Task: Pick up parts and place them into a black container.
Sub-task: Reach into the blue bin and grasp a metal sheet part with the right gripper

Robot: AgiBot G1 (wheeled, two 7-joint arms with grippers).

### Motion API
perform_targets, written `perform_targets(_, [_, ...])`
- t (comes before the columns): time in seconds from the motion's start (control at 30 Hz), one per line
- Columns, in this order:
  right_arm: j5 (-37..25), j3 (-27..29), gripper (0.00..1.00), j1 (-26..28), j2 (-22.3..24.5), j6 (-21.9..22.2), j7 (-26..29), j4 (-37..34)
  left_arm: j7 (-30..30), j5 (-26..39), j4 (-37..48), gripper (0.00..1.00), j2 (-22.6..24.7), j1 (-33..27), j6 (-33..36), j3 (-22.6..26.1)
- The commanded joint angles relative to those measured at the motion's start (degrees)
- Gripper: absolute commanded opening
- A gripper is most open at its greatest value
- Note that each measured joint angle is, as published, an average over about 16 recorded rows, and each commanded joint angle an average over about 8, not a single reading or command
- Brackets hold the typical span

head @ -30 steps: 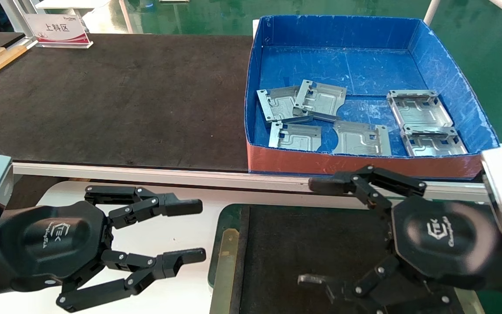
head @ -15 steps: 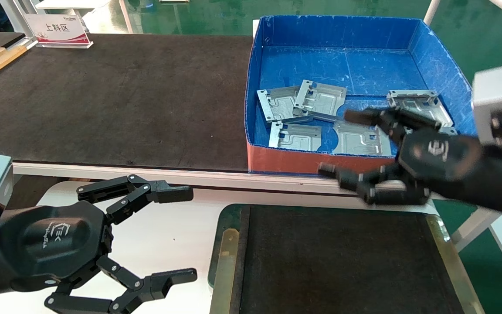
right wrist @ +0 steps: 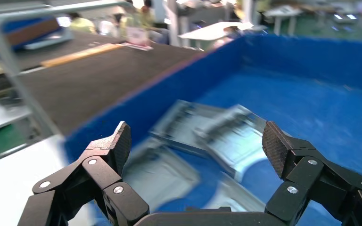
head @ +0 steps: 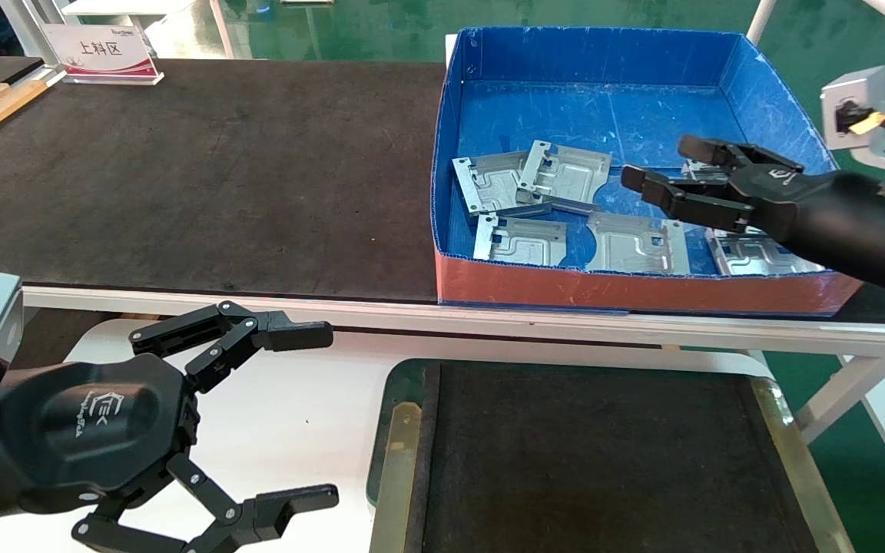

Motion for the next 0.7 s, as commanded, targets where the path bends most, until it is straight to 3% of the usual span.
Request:
perform_targets(0.03, [-1.1,-0.6,1.00,1.8,-1.3,0.7,-0.5,-4.4,0.0,0.0,0.0,1.00,0.0,0.0,0.0,0.0])
perform_targets(0.37, [-6.3,-3.2,1.00,10.8,-6.2,6.4,-1.7,-19.7,0.0,0.0,0.0,1.00,0.0,0.0,0.0,0.0])
perform_targets(0.7, [-15.1,-8.9,1.00,20.8,-10.9,11.0,2.8,-29.8,0.0,0.0,0.0,1.00,0.0,0.0,0.0,0.0])
